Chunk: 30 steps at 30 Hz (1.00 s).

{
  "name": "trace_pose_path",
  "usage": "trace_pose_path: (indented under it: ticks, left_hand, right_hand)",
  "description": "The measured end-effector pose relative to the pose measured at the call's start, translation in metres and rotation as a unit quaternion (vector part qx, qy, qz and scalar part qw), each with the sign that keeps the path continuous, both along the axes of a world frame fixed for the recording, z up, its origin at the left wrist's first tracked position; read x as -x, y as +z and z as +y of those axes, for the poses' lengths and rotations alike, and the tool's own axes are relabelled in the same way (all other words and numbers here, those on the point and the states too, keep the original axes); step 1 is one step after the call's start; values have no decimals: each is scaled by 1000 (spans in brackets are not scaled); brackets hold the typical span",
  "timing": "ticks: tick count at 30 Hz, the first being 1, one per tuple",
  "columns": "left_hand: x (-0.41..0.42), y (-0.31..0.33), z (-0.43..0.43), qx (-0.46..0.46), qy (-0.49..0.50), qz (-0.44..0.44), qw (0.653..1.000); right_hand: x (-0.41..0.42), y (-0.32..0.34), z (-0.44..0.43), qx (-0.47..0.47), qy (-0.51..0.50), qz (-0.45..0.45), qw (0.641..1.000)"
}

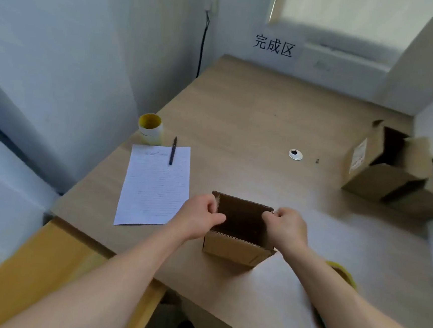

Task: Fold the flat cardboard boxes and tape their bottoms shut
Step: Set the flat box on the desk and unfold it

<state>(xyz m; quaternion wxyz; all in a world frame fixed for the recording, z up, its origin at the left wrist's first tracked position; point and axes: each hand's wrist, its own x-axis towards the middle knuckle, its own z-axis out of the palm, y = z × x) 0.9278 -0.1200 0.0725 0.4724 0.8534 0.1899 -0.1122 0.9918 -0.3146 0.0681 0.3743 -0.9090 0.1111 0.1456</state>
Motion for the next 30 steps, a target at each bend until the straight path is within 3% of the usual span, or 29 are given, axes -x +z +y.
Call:
trace_pose_path:
  ticks: [4,9,12,14,17,19,22,28,30]
  left_hand:
    - [-18,-3,-5,-50,-86,-18,995]
    - [-16,-2,15,-5,-192,23,981]
    - [-13,3,15,-38,-264,36,963]
    - [-13,2,14,-74,-269,20,960]
    - [-14,-4,14,-86,-256,7,963]
    - [-15,-7,11,-96,-256,1,962]
    - [-17,-7,4,-124,-263,-20,957]
    - [-9,-14,1,-170,-301,-60,936]
    - [-4,-18,-1,-165,-289,-78,940]
  right_hand:
    - [0,2,9,34,31,7,999]
    - [-5,-2,-20,50,87,52,994]
    - [-2,-6,-27,37,118,64,990]
    - [1,-9,-27,-53,106,127,985]
    - [2,-11,-36,-246,25,225,942]
    - [1,-18,-44,-278,9,237,931]
    - [-3,-21,-40,-200,53,222,953]
    - [-7,-40,-14,36,82,108,990]
    - [-7,-47,-12,40,62,93,993]
